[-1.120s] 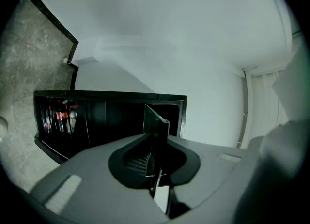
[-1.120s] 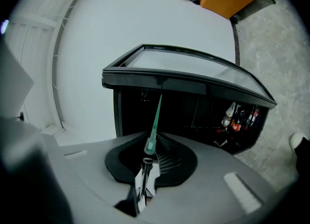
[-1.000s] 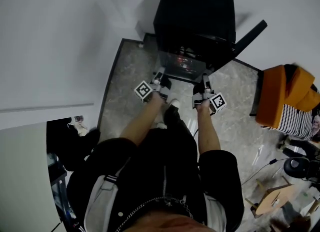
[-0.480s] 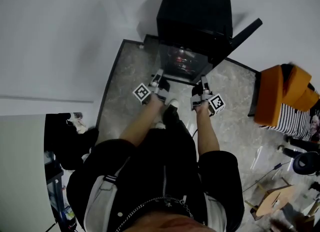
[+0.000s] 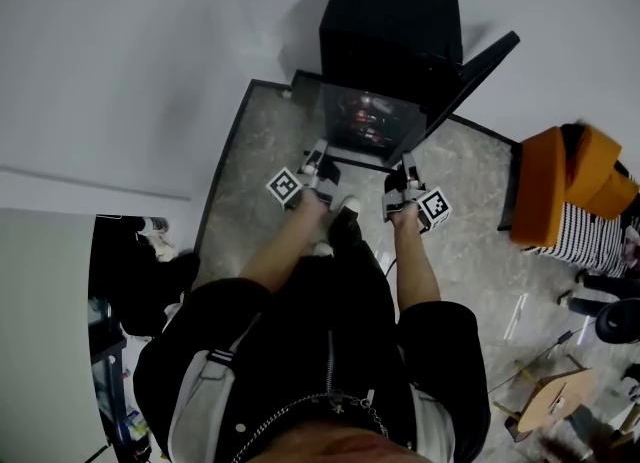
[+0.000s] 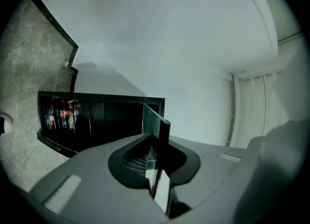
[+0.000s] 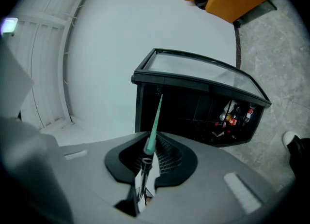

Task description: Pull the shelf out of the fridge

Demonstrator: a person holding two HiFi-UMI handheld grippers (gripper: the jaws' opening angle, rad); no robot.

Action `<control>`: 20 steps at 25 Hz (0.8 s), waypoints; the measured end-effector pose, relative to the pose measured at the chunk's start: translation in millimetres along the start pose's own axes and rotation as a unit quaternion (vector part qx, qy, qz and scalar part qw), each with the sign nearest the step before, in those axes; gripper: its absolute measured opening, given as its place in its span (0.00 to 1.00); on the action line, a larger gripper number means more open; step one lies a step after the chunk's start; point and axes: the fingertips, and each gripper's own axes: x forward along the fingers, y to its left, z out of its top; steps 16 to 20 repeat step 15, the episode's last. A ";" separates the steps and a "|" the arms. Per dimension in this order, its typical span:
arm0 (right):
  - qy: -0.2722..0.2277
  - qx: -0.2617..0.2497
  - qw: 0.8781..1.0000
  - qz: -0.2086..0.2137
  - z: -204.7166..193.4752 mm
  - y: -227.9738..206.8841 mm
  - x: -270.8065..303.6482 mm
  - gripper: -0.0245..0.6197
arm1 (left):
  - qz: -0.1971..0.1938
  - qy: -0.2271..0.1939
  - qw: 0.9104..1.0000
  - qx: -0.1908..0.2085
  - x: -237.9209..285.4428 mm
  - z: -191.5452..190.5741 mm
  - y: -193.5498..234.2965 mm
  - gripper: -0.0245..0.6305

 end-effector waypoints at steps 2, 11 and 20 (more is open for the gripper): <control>-0.001 0.001 1.000 -0.002 1.9 0.3 2.2 0.09 | 0.004 0.000 1.000 -0.003 2.4 -0.4 -0.1 0.09; -0.004 0.005 1.000 -0.007 -13.9 2.0 -16.4 0.09 | 0.003 0.002 1.000 -0.003 -20.4 -0.4 -3.4 0.09; -0.002 0.004 1.000 -0.013 -20.3 0.4 -23.8 0.09 | 0.011 0.004 1.000 -0.006 -29.3 -0.9 -4.1 0.09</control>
